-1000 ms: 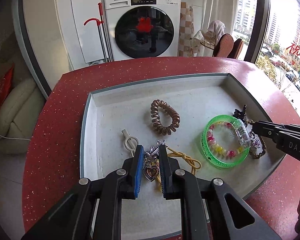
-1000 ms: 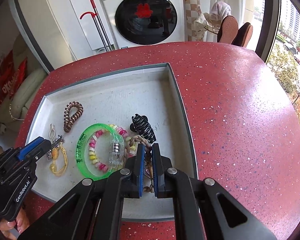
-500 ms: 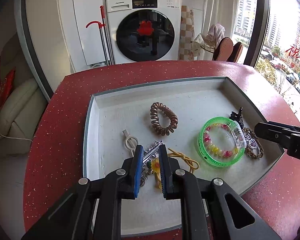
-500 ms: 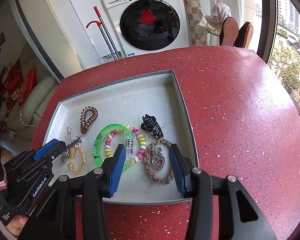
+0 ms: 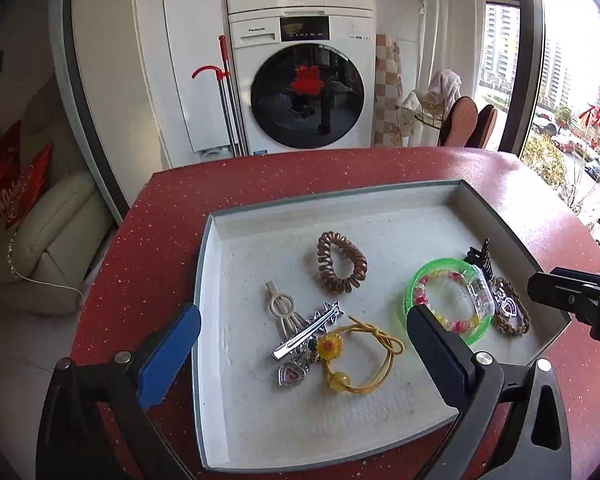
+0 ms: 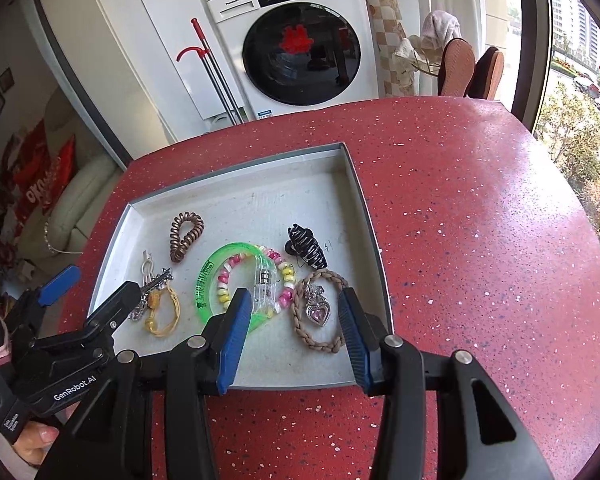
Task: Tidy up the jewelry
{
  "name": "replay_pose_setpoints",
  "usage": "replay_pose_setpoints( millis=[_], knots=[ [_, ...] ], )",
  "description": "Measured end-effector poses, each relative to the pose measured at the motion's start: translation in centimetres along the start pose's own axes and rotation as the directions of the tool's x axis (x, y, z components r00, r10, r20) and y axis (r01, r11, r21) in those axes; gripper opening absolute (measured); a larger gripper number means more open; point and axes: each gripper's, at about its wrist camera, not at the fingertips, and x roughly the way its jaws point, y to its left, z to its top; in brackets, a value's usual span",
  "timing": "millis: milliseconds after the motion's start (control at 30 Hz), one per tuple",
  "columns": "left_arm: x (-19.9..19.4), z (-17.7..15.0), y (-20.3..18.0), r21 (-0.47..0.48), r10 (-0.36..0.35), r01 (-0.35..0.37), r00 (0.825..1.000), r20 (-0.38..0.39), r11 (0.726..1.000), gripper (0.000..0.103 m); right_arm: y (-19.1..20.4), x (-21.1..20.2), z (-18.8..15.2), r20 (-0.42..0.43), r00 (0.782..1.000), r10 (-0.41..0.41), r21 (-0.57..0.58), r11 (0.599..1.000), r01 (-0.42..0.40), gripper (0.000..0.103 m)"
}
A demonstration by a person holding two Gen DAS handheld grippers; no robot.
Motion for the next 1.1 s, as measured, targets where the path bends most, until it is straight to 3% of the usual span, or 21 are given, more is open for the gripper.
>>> replay_pose_setpoints(
  millis=[167, 433, 600, 633, 733, 1100],
  knots=[
    [0.0, 0.3, 0.0, 0.013, -0.001, 0.001, 1.000, -0.023, 1.000, 0.103, 0.0, 0.1, -0.2, -0.012, 1.000, 0.002, 0.001, 1.000, -0.002, 0.050],
    [-0.9, -0.2, 0.2, 0.011, 0.019, -0.019, 0.999, -0.040, 1.000, 0.103, 0.7, -0.6, -0.7, -0.009, 1.000, -0.010, -0.035, 0.999, 0.009, 0.081],
    [-2.2, -0.8, 0.2, 0.007, 0.022, -0.022, 0.999, -0.037, 1.000, 0.103, 1.2, -1.3, -1.2, 0.002, 0.999, -0.038, -0.067, 0.997, 0.038, 0.084],
    [-2.5, -1.0, 0.3, 0.004, 0.020, -0.020, 0.999, -0.034, 1.000, 0.103, 1.2, -1.4, -1.3, 0.003, 0.999, -0.041, -0.070, 0.997, 0.041, 0.093],
    [-3.5, -1.7, 0.3, -0.002, 0.028, -0.028, 0.999, -0.026, 1.000, 0.103, 1.4, -2.1, -1.9, 0.032, 0.999, -0.040, -0.077, 0.996, 0.042, 0.103],
    [-6.9, -5.4, 0.0, -0.022, 0.034, -0.034, 0.999, -0.019, 0.999, 0.103, 1.4, -4.3, -5.7, 0.094, 0.994, -0.057, -0.078, 0.995, 0.065, 0.103]
  ],
)
